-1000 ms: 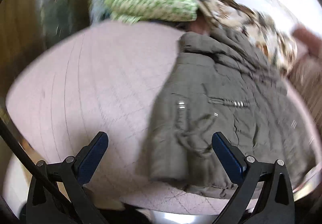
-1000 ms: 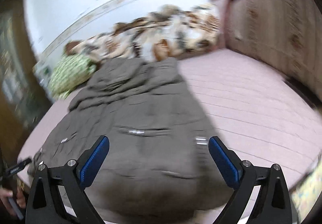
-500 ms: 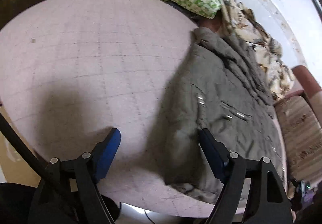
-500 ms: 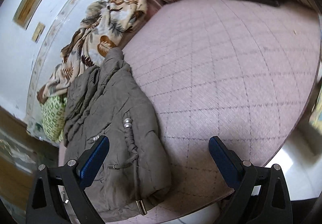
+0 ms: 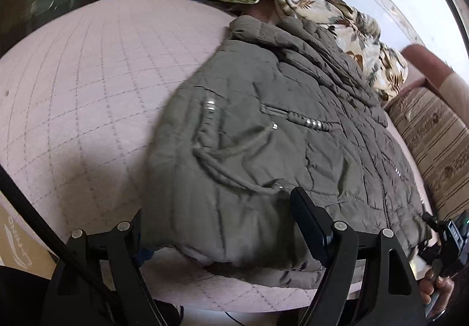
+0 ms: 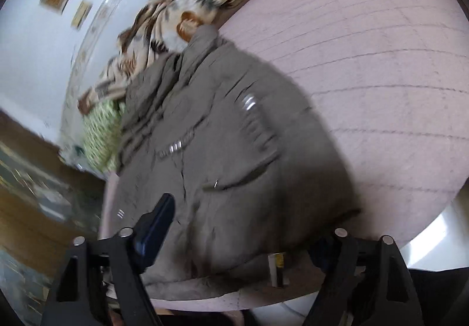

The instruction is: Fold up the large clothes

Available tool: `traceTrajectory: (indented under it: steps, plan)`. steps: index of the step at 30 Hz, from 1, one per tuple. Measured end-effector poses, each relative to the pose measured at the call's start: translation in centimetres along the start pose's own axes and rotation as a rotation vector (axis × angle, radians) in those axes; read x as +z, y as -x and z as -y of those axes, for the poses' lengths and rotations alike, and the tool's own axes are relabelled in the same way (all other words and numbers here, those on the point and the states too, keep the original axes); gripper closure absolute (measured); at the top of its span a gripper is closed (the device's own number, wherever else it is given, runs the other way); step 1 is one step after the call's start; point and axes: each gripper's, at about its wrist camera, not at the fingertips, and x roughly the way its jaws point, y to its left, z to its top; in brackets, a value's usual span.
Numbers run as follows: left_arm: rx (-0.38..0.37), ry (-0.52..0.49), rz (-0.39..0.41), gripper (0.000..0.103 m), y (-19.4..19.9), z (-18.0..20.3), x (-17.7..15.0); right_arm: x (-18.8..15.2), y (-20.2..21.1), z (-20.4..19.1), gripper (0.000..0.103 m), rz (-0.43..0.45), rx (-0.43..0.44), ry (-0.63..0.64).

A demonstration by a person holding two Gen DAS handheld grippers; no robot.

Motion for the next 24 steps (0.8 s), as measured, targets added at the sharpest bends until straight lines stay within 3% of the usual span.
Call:
traceTrajectory:
  steps: [2, 3, 6, 10, 24]
  plan:
    - [0.016, -0.025, 0.01, 0.024, -0.3, 0.7, 0.0, -0.2, -0.6, -0.8, 0.032, -0.002, -0.022, 0.062]
    - [0.033, -0.042, 0.018, 0.027, -0.4, 1.1, -0.1, -0.1, -0.9, -1.0, 0.041, -0.003, -0.04, 0.083]
    - [0.103, -0.101, 0.05, 0.038, -0.8, 2.4, -0.3, 0.2, -1.5, -0.8, 0.055, 0.009, -0.073, 0.102]
    - [0.149, -0.135, 0.072, 0.039, -1.1, 2.9, -0.5, 0.0, -1.8, -1.6, 0.056, 0.031, -0.122, 0.178]
    - [0.265, -0.241, 0.125, 0.036, -1.5, 4.5, -1.7, -0.7, -1.5, -1.4, 0.055, 0.079, -0.119, 0.198]
